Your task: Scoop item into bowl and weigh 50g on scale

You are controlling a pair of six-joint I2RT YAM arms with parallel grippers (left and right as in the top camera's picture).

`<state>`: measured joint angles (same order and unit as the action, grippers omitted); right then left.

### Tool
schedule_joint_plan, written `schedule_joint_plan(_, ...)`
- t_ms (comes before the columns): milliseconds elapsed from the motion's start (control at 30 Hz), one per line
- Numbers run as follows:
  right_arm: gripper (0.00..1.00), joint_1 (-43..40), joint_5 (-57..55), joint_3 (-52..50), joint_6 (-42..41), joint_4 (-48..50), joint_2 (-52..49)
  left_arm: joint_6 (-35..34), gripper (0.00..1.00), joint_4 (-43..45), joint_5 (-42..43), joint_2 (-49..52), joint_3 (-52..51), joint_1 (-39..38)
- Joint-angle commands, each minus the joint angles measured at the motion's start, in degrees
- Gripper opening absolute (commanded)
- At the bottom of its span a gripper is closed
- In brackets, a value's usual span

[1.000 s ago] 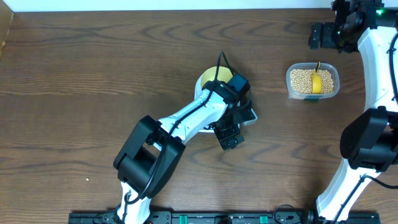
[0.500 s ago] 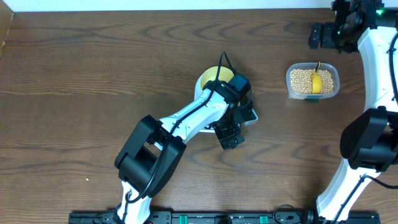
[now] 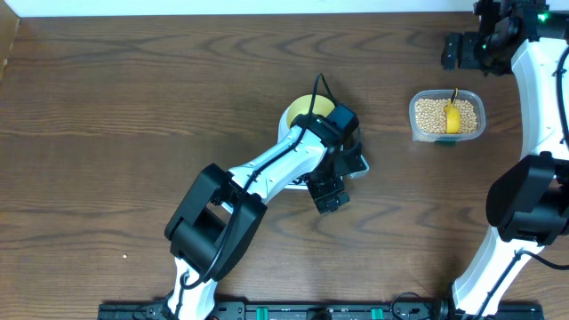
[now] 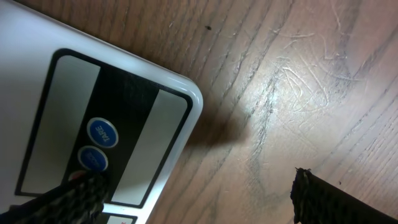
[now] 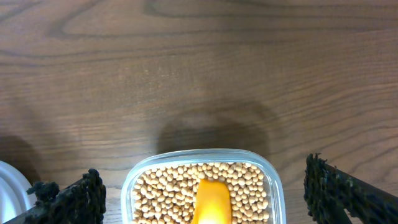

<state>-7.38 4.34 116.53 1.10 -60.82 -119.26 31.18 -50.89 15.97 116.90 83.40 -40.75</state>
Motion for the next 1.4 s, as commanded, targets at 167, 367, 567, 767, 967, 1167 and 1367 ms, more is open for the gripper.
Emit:
schedule_joint_plan(167, 0.99, -0.04, 0.33, 0.79, 0.26, -0.11, -0.24, -0.57, 0.98, 1.95, -4.33, 4.50, -0.87, 1.97)
schedule_joint_plan(367, 0.99, -0.04, 0.33, 0.79, 0.26, -0.11, -0.24, -0.61, 0.98, 3.32, -5.33, 4.61, -0.85, 2.23)
schedule_joint_plan(567, 0.99, -0.04, 0.33, 0.79, 0.26, -0.11, -0.24, -1.36, 0.98, 3.39, -4.90, 0.83, -0.85, 2.08)
schedule_joint_plan(767, 0.99, -0.04, 0.33, 0.79, 0.26, -0.11, -0.24, -6.51, 0.98, -0.39, 1.77, -7.63, -0.85, 1.46)
schedule_joint_plan(967, 0.99, -0.04, 0.33, 0.79, 0.26, -0.11, -0.24, -16.09, 0.98, -9.60, 1.75, -12.28, -0.87, 1.73)
schedule_joint_plan(1167, 0.99, -0.04, 0.33, 0.79, 0.26, -0.11, -0.24, -26.18, 0.98, -9.88, -6.36, -16.17, -2.19, 2.71)
schedule_joint_plan(1367, 0.99, -0.04, 0.33, 0.79, 0.26, -0.11, -0.24, -31.80, 0.98, -9.86, -7.69, -16.17, -3.26, 6.97)
